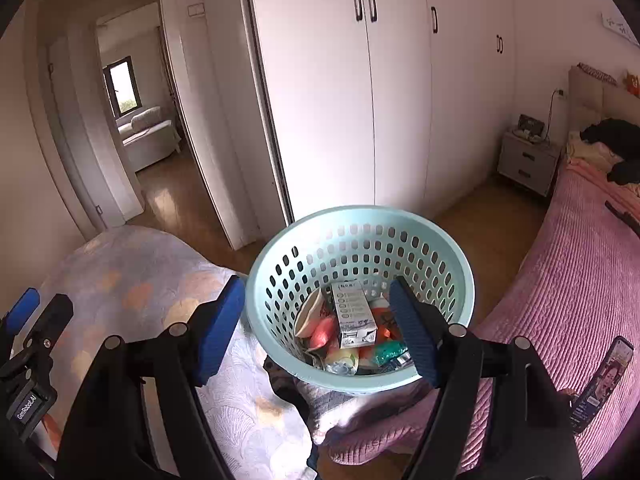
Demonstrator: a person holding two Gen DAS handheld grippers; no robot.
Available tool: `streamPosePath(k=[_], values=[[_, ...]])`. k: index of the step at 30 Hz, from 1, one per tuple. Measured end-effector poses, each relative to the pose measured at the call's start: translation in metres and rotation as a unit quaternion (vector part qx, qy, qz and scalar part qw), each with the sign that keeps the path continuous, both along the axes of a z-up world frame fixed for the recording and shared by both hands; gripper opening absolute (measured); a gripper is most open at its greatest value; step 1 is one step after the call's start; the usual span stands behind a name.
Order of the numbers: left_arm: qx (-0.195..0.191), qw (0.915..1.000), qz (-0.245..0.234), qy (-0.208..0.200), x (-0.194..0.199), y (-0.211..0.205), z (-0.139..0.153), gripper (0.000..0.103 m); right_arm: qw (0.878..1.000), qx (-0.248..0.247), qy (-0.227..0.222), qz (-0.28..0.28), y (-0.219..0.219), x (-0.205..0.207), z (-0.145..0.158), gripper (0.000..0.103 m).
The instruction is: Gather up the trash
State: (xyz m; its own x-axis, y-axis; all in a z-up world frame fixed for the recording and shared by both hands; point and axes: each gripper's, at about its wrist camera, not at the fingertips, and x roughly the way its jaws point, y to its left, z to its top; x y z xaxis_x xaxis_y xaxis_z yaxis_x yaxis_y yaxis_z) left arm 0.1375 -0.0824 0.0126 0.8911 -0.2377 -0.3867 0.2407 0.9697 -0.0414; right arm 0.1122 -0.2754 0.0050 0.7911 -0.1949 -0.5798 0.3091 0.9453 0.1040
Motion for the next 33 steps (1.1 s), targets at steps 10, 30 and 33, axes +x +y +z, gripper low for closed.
streamPosePath(k=[10, 30, 33], values=[[0.002, 0.9983, 0.039, -0.044, -0.013, 0.018, -0.013, 0.093, 0.992, -0.067, -0.096, -0.045, 0.025, -0.046, 0.014, 0.074], [-0.004, 0.998, 0.046, -0.043, -0.017, 0.025, -0.018, 0.094, 0.988, -0.096, -0.116, -0.038, 0.038, -0.049, -0.011, 0.073], [-0.002, 0.9982, 0.045, -0.04, -0.016, 0.024, -0.02, 0.095, 0.988, -0.093, -0.115, -0.037, 0.036, -0.048, -0.012, 0.073]])
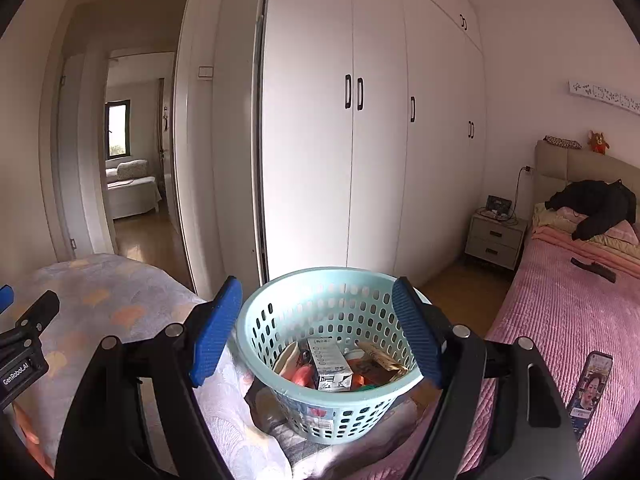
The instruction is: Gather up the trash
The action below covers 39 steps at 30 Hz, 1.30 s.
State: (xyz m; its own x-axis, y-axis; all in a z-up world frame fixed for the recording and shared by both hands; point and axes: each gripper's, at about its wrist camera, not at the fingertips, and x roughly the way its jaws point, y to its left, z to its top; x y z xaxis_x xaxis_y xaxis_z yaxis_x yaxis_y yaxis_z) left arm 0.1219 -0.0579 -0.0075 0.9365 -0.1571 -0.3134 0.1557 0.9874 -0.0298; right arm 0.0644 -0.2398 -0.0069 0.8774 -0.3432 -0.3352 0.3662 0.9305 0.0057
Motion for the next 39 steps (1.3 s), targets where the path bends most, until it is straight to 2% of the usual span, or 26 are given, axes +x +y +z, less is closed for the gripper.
streamPosePath(k=[10, 18, 39], values=[[0.013, 0.9999, -0.001, 0.001, -0.0021, -0.0054, -0.0017, 0.095, 1.0, 0.01, 0.011, 0.008, -0.0025, 0.0037, -0.005, 0.073], [0.012, 0.9999, -0.002, 0.003, -0.0013, -0.0053, -0.0021, 0.095, 1.0, -0.003, 0.006, 0.009, 0.002, 0.0008, -0.0034, 0.073], [0.012, 0.9998, -0.01, 0.011, -0.0006, -0.0059, -0.0027, 0.095, 1.0, 0.004, 0.007, 0.011, 0.002, -0.0012, -0.0031, 0.073]])
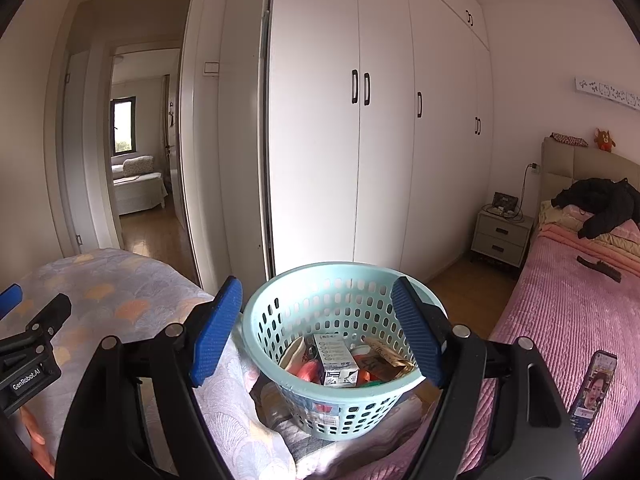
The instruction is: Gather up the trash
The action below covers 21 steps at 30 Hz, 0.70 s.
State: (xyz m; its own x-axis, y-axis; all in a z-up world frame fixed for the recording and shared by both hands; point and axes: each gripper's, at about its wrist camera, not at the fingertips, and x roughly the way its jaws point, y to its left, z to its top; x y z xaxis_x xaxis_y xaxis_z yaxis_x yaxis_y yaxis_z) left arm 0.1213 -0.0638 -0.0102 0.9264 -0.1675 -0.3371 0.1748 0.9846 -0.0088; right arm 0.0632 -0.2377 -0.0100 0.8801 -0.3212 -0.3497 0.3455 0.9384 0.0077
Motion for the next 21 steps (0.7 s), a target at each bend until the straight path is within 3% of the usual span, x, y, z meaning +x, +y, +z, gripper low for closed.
streamPosePath(k=[21], values=[[-0.001, 1.0, -0.004, 0.004, 0.0028, 0.0009, -0.0021, 0.094, 1.0, -0.001, 0.006, 0.007, 0.0047, 0.0026, -0.0048, 0.073]])
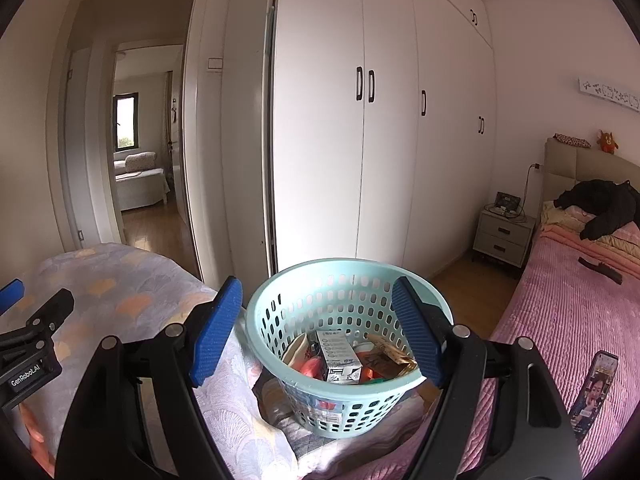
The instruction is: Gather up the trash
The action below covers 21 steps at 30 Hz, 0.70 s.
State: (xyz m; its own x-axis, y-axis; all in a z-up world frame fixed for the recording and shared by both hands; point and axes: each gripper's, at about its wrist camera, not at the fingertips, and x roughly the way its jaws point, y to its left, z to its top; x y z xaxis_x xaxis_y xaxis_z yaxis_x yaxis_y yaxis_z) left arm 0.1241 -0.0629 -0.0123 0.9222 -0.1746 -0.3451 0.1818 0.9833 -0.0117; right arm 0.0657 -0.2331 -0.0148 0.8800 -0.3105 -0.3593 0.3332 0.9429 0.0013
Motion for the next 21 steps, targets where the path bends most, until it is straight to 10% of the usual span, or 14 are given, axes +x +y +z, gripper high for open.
streamPosePath(k=[21], values=[[-0.008, 1.0, -0.003, 0.005, 0.0006, 0.0029, 0.0008, 0.095, 1.0, 0.006, 0.004, 0.002, -0.0049, 0.0007, -0.002, 0.073]])
